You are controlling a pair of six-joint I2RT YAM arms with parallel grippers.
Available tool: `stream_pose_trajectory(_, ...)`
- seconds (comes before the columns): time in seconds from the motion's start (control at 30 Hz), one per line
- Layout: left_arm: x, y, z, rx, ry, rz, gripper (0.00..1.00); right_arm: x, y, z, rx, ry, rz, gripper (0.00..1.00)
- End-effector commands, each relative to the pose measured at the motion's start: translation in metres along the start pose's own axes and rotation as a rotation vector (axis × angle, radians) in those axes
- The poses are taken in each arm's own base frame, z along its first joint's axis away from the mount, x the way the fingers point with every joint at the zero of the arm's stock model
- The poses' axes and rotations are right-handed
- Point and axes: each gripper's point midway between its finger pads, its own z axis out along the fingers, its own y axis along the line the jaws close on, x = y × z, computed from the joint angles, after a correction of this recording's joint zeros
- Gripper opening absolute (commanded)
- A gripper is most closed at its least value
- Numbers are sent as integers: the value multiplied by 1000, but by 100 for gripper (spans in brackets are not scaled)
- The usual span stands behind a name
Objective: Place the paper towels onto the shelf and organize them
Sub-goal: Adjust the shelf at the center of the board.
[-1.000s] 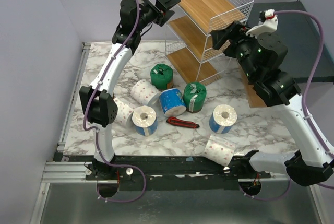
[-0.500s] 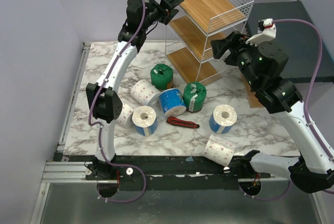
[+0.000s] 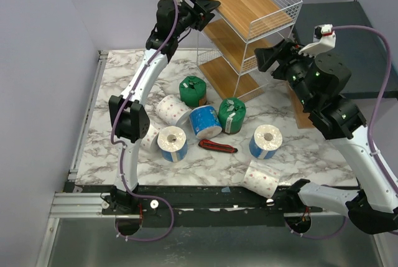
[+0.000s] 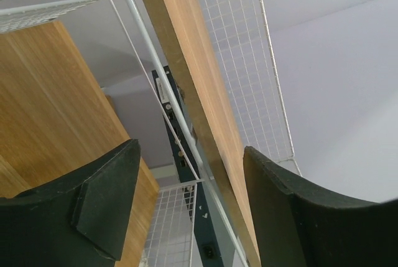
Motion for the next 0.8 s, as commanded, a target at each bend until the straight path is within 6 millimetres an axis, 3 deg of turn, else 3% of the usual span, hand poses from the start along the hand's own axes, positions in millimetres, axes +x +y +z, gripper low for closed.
stream_pose_trajectory(0.0,-6,-19,4,52,-33,-8,65,7,1,-5,-13,36,-12,80)
stream_pose_trajectory(0.27,-8,-23,8,81,-42,-15,46,7,-3,-7,-2,39,-28,80)
stream_pose_trajectory(0.77,-1,-27,11,93,-30,-8,28,1,-6,-15,7,20,-32,80)
